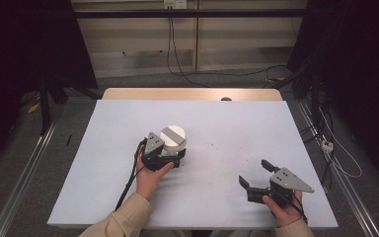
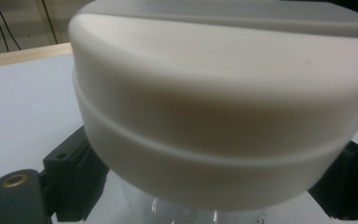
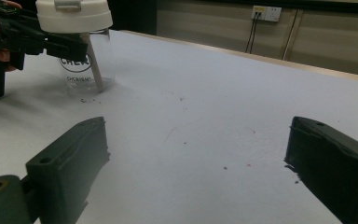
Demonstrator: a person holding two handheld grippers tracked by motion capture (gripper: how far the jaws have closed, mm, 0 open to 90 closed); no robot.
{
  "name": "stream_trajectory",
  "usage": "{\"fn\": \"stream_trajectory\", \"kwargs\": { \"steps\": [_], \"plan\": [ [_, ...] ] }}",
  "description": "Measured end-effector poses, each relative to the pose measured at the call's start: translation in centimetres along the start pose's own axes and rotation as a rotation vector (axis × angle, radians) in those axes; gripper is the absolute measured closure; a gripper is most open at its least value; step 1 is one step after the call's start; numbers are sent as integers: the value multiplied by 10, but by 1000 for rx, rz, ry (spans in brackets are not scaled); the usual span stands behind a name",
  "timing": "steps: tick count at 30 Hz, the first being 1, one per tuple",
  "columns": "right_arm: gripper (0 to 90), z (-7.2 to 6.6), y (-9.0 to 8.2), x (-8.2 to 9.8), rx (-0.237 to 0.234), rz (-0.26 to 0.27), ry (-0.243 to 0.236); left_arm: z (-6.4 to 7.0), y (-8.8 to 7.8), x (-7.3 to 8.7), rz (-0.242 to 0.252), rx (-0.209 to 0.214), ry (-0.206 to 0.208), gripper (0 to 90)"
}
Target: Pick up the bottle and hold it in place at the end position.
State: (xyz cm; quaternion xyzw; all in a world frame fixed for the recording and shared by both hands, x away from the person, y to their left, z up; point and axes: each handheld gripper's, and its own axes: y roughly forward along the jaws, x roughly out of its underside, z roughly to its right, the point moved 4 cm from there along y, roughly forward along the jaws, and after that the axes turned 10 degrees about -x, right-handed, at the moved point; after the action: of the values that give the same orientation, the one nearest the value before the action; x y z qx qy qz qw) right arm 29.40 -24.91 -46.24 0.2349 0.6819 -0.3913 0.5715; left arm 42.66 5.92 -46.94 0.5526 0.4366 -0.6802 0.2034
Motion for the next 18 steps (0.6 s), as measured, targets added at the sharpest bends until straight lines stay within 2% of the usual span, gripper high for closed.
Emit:
{"fn": "stream_trajectory", "kwargs": {
  "steps": [3,15,18],
  "plan": [
    [52,0,0,0,-1,0,-1,1,1,-1,2,-5,14,116],
    [51,1,-1,0,-3,2,4,2,6,-2,20,-15,10,146],
    [51,1,-1,0,-2,3,2,1,6,-2,19,-16,20,152]
  ]
}}
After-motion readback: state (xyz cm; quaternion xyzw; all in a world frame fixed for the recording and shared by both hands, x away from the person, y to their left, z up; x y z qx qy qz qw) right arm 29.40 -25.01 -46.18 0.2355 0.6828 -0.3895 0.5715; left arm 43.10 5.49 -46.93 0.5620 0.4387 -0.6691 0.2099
